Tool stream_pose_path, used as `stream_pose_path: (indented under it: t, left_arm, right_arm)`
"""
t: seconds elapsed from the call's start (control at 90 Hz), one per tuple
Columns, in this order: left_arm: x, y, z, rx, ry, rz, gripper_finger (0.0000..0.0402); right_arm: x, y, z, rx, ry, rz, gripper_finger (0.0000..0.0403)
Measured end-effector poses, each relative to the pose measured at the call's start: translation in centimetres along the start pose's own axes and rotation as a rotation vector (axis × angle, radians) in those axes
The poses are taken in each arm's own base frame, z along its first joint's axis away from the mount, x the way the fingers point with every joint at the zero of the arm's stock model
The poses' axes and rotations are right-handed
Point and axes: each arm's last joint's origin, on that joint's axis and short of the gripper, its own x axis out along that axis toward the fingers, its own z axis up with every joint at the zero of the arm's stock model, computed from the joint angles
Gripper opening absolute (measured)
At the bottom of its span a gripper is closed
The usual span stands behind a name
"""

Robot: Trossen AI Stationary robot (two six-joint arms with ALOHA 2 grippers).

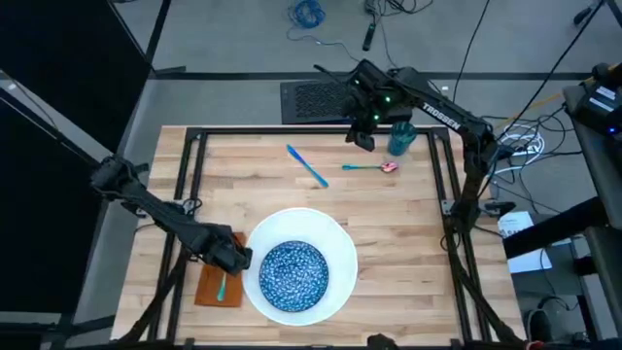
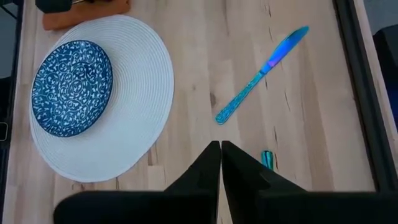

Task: Set table place
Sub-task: Put the blue fork on the orange table napkin, then move the blue table knife to the right of the white table mat

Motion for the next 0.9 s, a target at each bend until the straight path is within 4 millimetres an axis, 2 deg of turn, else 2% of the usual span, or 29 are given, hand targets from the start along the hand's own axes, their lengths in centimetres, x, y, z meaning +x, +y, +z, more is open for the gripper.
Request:
stream_pose_path:
  t: [0.189,0.322,0.433,0.633,0.756,0.9]
  left_arm:
    - [-0.3,0.2,0.1,0.000,0.000,0.002,0.0112]
    - [-1.2,0.9,0.4,0.021,-0.034,0.023,0.0132]
    - [-3.8,1.4,0.8,0.047,-0.143,-0.028,0.0133]
    - [-10.4,2.1,2.0,0.164,-0.523,-0.320,0.0134]
    - [-12.2,2.7,2.8,0.272,-0.733,-0.417,0.0134]
    - [-13.2,2.7,4.0,0.399,-0.871,-0.384,0.0134]
  right_arm:
    - [0.0,0.0,0.0,0.000,0.000,0.000,0.0000]
    - [0.0,0.0,0.0,-0.001,-0.003,-0.002,0.0000]
    - [0.0,-0.1,0.1,-0.003,-0.009,-0.007,0.0000]
    - [-0.5,-0.9,-0.3,-0.010,-0.013,-0.026,0.0000]
    - [-0.7,-1.3,-0.4,-0.004,-0.016,-0.032,0.0000]
    - [-0.9,-1.5,-0.6,-0.006,-0.010,-0.040,0.0000]
